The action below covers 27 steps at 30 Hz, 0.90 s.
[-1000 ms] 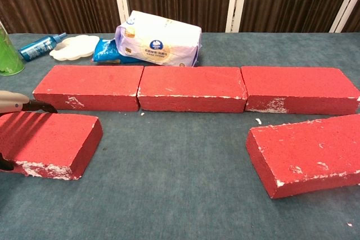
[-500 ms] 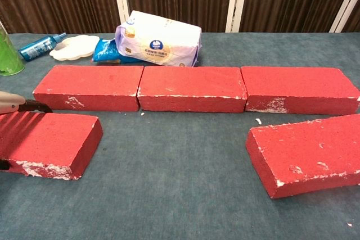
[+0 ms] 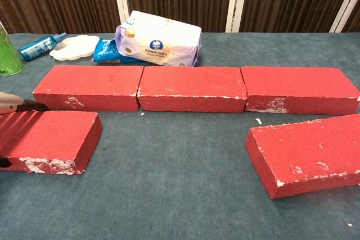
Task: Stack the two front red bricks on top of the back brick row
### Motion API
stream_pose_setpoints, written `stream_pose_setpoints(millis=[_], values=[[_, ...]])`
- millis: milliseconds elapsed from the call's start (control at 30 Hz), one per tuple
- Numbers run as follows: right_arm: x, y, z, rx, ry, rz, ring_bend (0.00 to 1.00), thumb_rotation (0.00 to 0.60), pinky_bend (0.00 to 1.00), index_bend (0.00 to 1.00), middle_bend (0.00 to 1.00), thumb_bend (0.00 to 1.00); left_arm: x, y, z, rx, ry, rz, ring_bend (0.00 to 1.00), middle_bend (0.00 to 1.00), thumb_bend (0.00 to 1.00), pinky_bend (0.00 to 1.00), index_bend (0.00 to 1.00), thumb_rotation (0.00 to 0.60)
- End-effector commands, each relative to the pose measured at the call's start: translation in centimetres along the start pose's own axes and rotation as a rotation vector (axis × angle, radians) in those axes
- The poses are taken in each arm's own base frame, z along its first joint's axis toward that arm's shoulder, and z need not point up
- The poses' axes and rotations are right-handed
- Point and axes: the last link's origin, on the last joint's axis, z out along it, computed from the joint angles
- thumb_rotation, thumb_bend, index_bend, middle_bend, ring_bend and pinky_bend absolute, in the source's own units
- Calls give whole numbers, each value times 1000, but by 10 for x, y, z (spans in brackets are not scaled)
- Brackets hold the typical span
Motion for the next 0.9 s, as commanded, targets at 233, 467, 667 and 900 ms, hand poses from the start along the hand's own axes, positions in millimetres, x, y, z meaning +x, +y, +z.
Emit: stream_pose_setpoints(millis=[233,467,667,900], values=[[0,0,0,0,-1,1,0,600,0,144,54,0,-1,-4,1,23,-9,9,3,114,230,166,0,600],[0,0,0,1,2,3,0,600,0,144,54,0,4,-8,-8,37,11,12,17,144,238,179,0,600],[1,0,0,3,2,6,0,600,0,144,54,0,19,-21,-36,65,70,16,14,136,239,172,0,600],[7,3,-1,10,25,13,0,600,0,144,54,0,54,-21,-63,63,157,35,12,131,239,167,0,600]])
